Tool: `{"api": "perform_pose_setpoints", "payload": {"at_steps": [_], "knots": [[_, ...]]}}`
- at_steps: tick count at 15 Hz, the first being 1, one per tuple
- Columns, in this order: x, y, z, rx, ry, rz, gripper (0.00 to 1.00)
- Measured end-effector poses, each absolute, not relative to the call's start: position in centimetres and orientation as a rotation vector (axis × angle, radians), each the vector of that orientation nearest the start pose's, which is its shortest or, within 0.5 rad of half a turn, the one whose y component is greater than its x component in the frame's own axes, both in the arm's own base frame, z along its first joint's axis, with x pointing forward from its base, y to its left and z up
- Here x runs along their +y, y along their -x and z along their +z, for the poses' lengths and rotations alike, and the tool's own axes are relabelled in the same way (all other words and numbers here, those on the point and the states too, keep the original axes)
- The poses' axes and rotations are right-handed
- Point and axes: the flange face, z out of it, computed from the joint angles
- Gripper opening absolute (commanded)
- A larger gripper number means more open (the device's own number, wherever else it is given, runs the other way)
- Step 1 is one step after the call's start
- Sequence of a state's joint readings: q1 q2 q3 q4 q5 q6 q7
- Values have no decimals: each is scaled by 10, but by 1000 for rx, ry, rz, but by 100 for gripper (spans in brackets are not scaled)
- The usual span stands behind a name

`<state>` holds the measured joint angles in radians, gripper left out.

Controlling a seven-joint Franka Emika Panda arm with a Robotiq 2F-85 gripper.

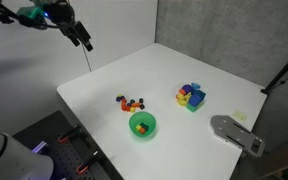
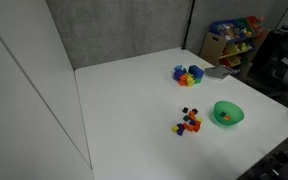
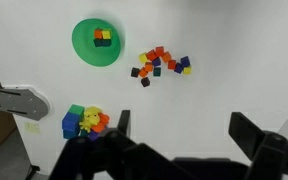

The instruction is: Put the green block inside the bowl

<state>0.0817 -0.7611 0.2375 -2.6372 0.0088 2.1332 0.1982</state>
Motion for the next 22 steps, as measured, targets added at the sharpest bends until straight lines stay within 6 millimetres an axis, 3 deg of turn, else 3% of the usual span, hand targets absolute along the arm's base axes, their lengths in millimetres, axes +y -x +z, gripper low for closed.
{"api": "perform_pose_setpoints", "payload": {"at_steps": [7,11,14,22], "knots": [[114,-330,493,-120,3205,-435,100],[116,-338,482,-123,3209,-388,100],[119,-354,465,-113,3205,-328,100],[118,-405,396,-42,3146,-149,100]]}}
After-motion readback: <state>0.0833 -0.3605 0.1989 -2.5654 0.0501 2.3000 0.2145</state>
